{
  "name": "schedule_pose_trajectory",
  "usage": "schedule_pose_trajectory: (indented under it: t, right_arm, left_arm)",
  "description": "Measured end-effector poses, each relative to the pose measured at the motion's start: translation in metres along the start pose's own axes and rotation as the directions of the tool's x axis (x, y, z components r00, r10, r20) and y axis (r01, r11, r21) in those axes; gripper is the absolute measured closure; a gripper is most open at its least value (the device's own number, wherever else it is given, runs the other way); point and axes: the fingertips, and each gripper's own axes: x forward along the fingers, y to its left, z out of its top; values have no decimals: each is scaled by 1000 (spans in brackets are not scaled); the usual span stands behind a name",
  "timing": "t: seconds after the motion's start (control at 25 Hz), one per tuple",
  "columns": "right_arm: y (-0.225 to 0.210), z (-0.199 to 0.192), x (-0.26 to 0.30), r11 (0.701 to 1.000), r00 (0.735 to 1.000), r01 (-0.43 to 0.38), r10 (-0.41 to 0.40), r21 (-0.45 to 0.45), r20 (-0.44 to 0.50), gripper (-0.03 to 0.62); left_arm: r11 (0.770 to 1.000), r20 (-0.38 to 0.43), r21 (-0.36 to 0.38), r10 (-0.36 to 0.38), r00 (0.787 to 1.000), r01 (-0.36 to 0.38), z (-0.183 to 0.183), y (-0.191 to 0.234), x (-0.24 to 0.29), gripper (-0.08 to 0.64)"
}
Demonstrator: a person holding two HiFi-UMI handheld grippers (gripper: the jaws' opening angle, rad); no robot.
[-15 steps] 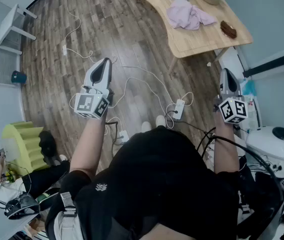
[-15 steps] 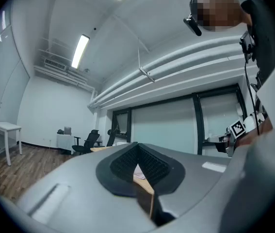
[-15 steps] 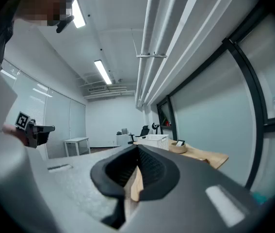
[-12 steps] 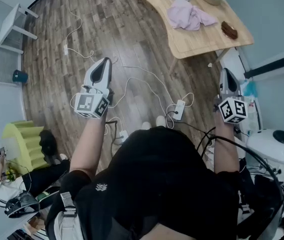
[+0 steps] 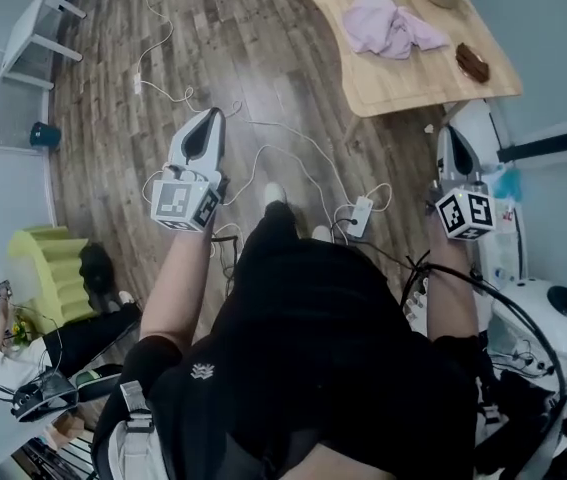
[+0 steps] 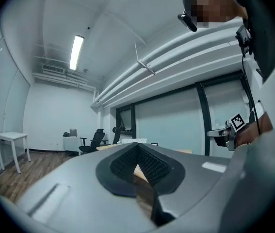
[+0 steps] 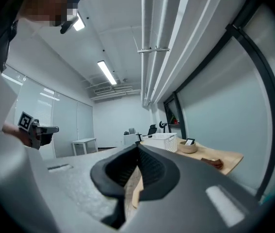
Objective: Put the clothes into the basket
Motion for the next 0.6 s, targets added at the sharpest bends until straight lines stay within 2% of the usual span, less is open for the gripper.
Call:
schedule_pose_trajectory:
  t: [0.12, 0.2, 0.36, 0.6]
  right_arm:
    - [2, 1, 19, 1000, 1000, -11, 11, -5, 9, 591]
    - [3, 1, 34, 1000, 1000, 0, 0, -9, 12, 591]
    - [3, -5, 65, 999, 999, 38, -38, -4, -7, 591]
    - [23, 5, 125, 994, 994, 106, -106, -5, -12, 591]
  left_arm:
    - [1000, 3, 22, 8, 1000, -8, 0, 19, 18, 554]
    - [1000, -3, 8, 16, 1000, -16, -5, 32, 34, 554]
    - [999, -2, 13, -42, 999, 42, -20, 52, 71, 554]
    - [997, 2, 0, -71, 997, 71, -21, 124, 117, 554]
